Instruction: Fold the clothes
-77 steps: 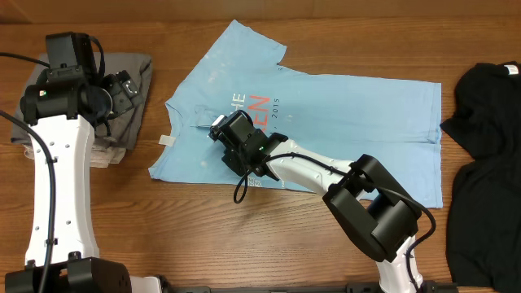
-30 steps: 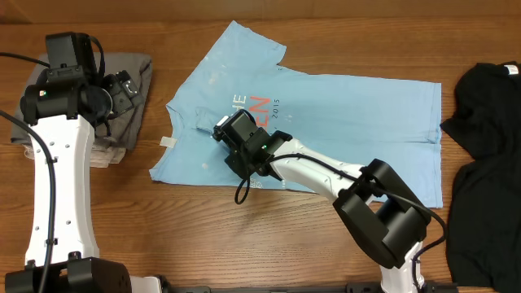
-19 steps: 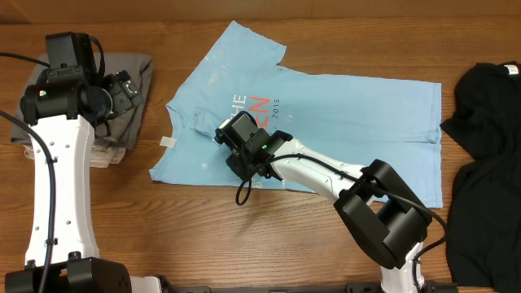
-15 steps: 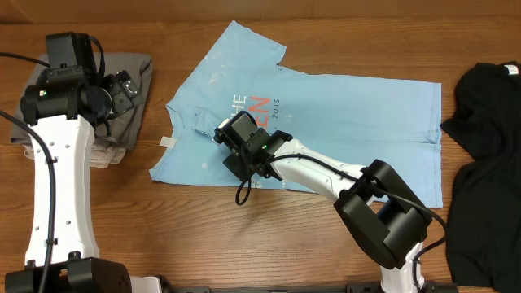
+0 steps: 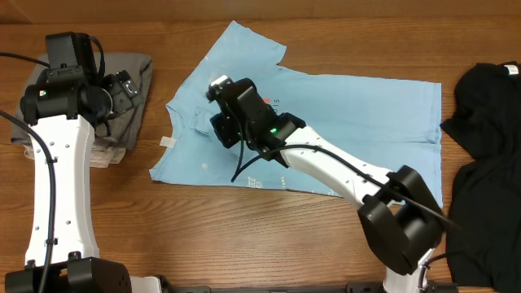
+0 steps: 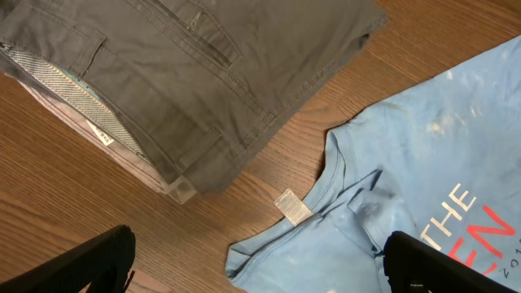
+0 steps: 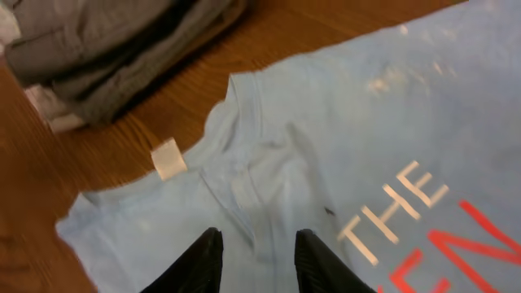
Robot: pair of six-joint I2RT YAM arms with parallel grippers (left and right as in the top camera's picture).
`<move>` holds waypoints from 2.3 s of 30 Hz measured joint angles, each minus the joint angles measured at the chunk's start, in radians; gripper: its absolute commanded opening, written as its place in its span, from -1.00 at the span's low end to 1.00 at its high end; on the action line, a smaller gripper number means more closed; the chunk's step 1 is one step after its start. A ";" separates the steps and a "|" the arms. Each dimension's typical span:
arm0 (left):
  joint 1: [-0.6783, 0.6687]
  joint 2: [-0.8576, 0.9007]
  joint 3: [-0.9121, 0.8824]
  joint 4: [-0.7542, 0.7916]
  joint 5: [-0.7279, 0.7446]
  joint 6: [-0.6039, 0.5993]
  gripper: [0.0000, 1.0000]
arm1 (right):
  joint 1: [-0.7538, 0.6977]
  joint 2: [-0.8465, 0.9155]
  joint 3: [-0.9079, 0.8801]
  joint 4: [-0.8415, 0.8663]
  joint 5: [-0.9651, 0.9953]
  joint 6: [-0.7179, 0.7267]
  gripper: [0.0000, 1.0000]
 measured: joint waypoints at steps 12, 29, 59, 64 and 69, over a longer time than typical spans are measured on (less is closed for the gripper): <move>0.000 0.000 0.000 0.000 0.003 0.000 1.00 | 0.003 0.278 0.001 0.318 -0.063 0.034 -0.66; 0.000 0.000 0.000 -0.001 0.003 0.000 1.00 | 0.019 0.322 0.001 0.383 -0.095 0.039 -0.47; 0.000 0.000 0.000 0.000 0.003 0.000 1.00 | -0.138 0.078 -0.114 -0.211 -0.085 0.046 -0.81; 0.000 0.000 0.000 -0.001 0.003 0.000 1.00 | -0.164 0.055 -0.076 -0.295 -0.086 0.072 -0.80; 0.000 0.000 0.000 0.000 0.003 0.000 1.00 | -0.263 -0.103 0.003 -0.463 -0.087 0.105 -0.70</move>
